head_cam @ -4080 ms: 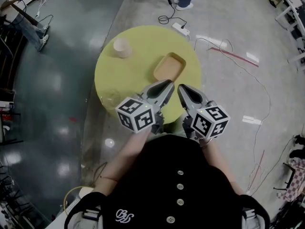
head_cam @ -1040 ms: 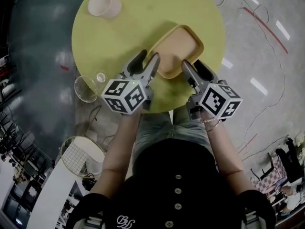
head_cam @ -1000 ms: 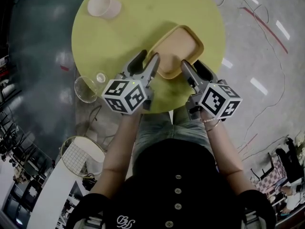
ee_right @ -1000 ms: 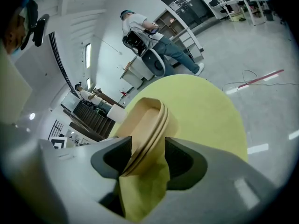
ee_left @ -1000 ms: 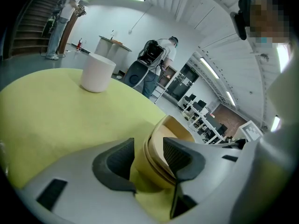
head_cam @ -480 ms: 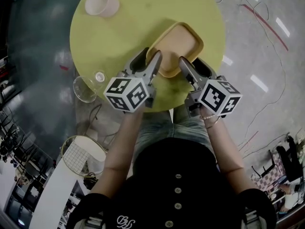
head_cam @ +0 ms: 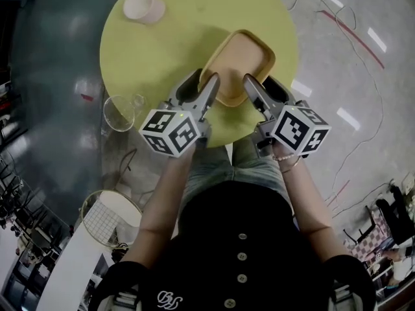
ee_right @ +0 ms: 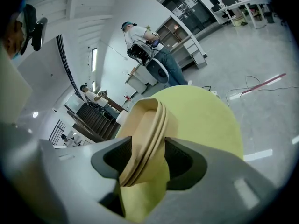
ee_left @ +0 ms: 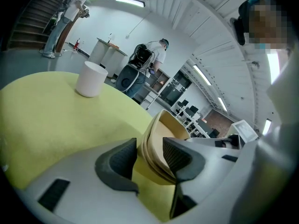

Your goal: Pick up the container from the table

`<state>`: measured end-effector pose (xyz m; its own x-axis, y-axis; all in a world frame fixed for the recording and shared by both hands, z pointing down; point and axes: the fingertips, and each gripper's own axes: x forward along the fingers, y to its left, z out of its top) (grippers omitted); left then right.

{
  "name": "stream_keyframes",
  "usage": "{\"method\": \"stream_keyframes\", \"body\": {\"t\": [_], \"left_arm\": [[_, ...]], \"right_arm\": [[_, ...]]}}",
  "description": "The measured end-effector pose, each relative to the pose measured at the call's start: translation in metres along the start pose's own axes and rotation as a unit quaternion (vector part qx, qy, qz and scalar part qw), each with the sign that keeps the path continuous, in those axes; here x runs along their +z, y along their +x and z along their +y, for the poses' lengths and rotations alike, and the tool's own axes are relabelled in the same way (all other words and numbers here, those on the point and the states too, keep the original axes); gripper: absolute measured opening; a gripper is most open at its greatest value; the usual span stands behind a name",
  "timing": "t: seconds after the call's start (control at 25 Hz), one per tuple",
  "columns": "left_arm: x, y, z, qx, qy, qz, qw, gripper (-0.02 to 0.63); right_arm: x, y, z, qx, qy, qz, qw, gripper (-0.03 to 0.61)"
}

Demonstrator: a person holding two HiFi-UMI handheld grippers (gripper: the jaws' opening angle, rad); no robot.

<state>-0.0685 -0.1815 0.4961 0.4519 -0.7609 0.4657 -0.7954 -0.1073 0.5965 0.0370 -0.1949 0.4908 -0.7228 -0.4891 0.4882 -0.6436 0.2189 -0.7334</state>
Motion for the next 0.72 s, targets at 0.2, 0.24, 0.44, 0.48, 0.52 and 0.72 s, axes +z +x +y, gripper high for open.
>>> {"method": "stream_keyframes", "body": {"t": [0.2,0.24,0.44,0.48,0.52,0.72], "left_arm": [[0.016,-0.007,-0.01,-0.016,0.001,-0.023,0.9996,0.176],[0.018,-0.008,-0.011,-0.018,0.003,-0.026,0.9995,0.176],[0.031,-0.014,-0.023,-0.035,0.015,-0.039,0.9985,0.176],[0.033,-0.015,-0.027,-0.039,0.019,-0.042,0.9982,0.176],[0.035,-0.017,-0.03,-0.041,0.023,-0.044,0.9979,0.176],[0.046,-0.018,-0.041,-0.055,0.039,-0.059,0.996,0.176]], "right_arm": [[0.014,-0.003,0.012,0.008,-0.019,-0.007,1.0,0.209],[0.017,-0.003,0.015,0.011,-0.025,-0.008,1.0,0.209],[0.036,-0.01,0.031,0.027,-0.048,-0.023,0.998,0.209],[0.04,-0.011,0.033,0.029,-0.048,-0.028,0.998,0.209],[0.043,-0.013,0.035,0.029,-0.049,-0.033,0.998,0.209],[0.058,-0.015,0.043,0.034,-0.068,-0.05,0.996,0.209]]}}
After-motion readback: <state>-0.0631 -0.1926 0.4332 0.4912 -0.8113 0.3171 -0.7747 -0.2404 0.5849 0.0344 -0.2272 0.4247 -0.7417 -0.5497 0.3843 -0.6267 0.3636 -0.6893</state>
